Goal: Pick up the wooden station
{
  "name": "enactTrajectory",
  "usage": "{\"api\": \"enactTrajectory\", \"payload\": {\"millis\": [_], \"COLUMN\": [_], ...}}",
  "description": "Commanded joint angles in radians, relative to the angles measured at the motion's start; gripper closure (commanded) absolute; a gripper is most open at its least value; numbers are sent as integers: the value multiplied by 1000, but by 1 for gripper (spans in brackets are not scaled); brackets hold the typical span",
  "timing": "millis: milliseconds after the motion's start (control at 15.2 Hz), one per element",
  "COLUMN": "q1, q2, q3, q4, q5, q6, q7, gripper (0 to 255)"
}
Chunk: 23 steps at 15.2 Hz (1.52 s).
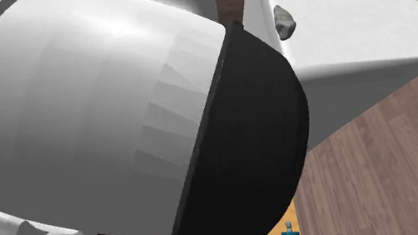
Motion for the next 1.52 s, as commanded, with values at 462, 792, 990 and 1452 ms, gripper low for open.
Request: {"api": "enactTrajectory", "payload": {"millis": [462, 792, 990, 1452], "q1": [99, 111, 112, 107], "q2": [185, 219, 219, 204], "q3": [-78, -94, -94, -87], "q4": [141, 156, 157, 149], "q5": [-58, -71, -71, -66], "q6": [36, 54, 55, 47], "q7": [95, 103, 104, 100], "gripper": [0, 255, 255, 255]}}
